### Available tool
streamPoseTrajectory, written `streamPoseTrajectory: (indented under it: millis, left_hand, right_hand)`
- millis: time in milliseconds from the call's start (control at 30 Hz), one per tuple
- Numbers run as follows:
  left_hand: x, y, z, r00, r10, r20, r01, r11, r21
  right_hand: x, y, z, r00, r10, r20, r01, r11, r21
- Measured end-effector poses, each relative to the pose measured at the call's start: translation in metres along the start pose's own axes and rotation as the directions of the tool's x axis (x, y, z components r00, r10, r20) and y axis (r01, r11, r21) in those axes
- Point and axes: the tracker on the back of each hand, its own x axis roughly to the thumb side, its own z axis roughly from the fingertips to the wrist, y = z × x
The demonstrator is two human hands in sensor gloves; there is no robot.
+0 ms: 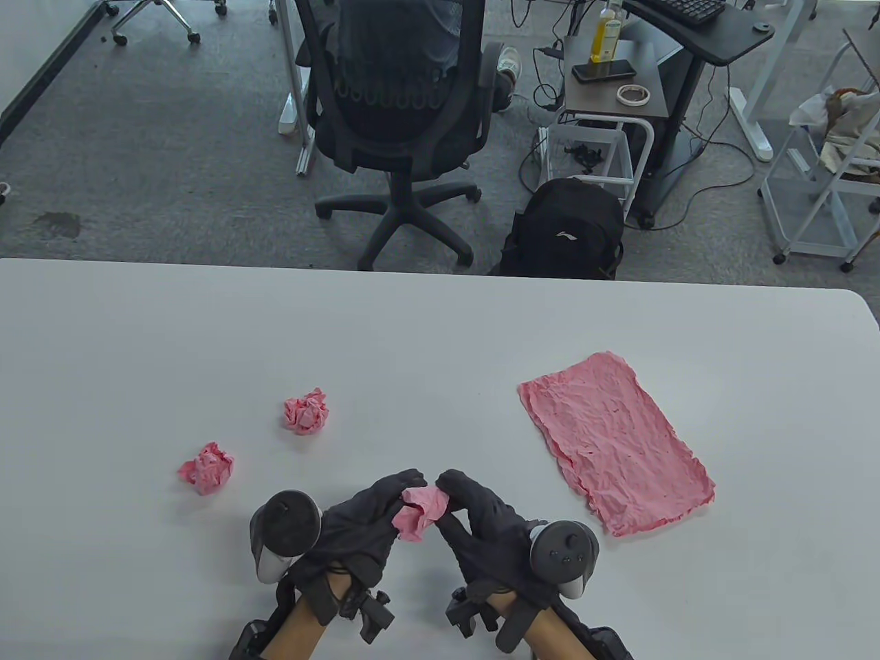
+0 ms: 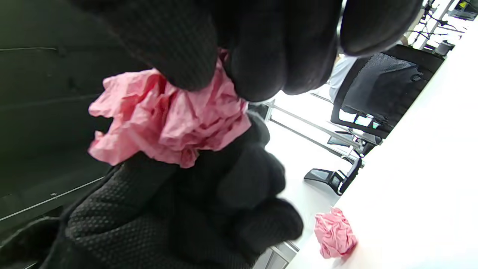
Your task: Flatten crumpled papers and stack
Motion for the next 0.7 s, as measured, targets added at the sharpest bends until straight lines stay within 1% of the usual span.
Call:
streamPoseTrajectory:
  millis: [33, 67, 100, 133, 167, 200, 233, 267, 300, 333, 367, 400, 433, 467, 533, 567, 600, 700]
  left_hand:
    - [0.000, 0.000, 0.000, 1.000, -0.003, -0.007, 0.003, 1.000, 0.006]
    - [0.002, 0.000, 0.000, 0.999, -0.053, 0.009, 0.053, 0.999, 0.005]
    - [0.004, 0.000, -0.001, 0.996, -0.091, 0.026, 0.091, 0.996, -0.015]
    - [0.007, -0.003, -0.001, 0.987, -0.155, 0.044, 0.157, 0.986, -0.052]
    - [0.010, -0.007, -0.001, 0.975, -0.214, 0.054, 0.218, 0.973, -0.072]
    - [0.012, -0.008, 0.001, 0.962, -0.259, 0.081, 0.264, 0.963, -0.054]
    - [0.016, -0.013, 0.000, 0.939, -0.323, 0.121, 0.328, 0.944, -0.026]
    - [0.019, -0.015, 0.001, 0.915, -0.384, 0.126, 0.389, 0.921, -0.024]
    - [0.020, -0.015, 0.003, 0.898, -0.421, 0.124, 0.423, 0.906, 0.013]
    - [0.019, -0.014, 0.002, 0.892, -0.436, 0.121, 0.434, 0.900, 0.039]
    - [0.018, -0.011, 0.001, 0.904, -0.413, 0.113, 0.413, 0.910, 0.030]
    - [0.016, -0.010, 0.001, 0.925, -0.366, 0.105, 0.366, 0.930, 0.026]
    - [0.013, -0.009, 0.001, 0.955, -0.285, 0.083, 0.285, 0.958, 0.018]
    - [0.011, -0.009, 0.001, 0.969, -0.236, 0.071, 0.236, 0.972, 0.010]
    - [0.005, -0.010, 0.000, 0.986, -0.162, 0.050, 0.164, 0.986, -0.033]
    - [0.003, -0.011, -0.001, 0.990, -0.139, 0.035, 0.140, 0.989, -0.037]
    - [0.000, -0.011, -0.001, 0.996, -0.091, 0.017, 0.091, 0.995, -0.047]
    - [-0.005, -0.012, -0.001, 0.999, 0.037, -0.014, -0.038, 0.996, -0.083]
  right_hand:
    - [0.000, 0.000, 0.001, 1.000, -0.006, 0.006, 0.006, 1.000, 0.009]
    - [0.001, 0.001, 0.002, 1.000, -0.010, 0.020, 0.010, 1.000, 0.011]
    - [0.001, 0.001, 0.002, 1.000, -0.006, 0.023, 0.006, 1.000, 0.008]
    - [0.001, 0.002, 0.001, 1.000, -0.009, 0.030, 0.008, 1.000, 0.027]
    - [0.002, 0.004, 0.000, 0.999, -0.028, 0.040, 0.025, 0.997, 0.075]
    - [0.002, 0.007, -0.001, 0.997, -0.065, 0.051, 0.056, 0.986, 0.158]
    - [0.004, 0.014, -0.001, 0.995, -0.089, 0.040, 0.074, 0.958, 0.275]
    - [0.005, 0.018, 0.002, 0.997, -0.073, 0.014, 0.063, 0.929, 0.364]
    - [0.005, 0.019, 0.005, 0.999, -0.033, 0.016, 0.025, 0.936, 0.351]
    - [0.006, 0.018, 0.004, 0.999, 0.033, 0.025, -0.038, 0.964, 0.262]
    - [0.007, 0.016, 0.004, 0.996, 0.079, 0.036, -0.084, 0.980, 0.178]
    - [0.007, 0.015, 0.002, 0.994, 0.094, 0.054, -0.101, 0.987, 0.128]
    - [0.007, 0.013, 0.002, 0.993, 0.102, 0.051, -0.107, 0.988, 0.108]
    - [0.007, 0.012, 0.003, 0.994, 0.104, 0.046, -0.108, 0.989, 0.100]
    - [0.009, 0.006, 0.004, 0.990, 0.138, 0.035, -0.139, 0.990, 0.025]
    - [0.008, 0.004, 0.003, 0.987, 0.158, 0.025, -0.158, 0.987, -0.007]
    - [0.006, 0.002, 0.002, 0.988, 0.154, 0.013, -0.153, 0.988, -0.030]
    - [0.000, -0.002, 0.003, 0.997, 0.057, -0.053, -0.059, 0.997, -0.048]
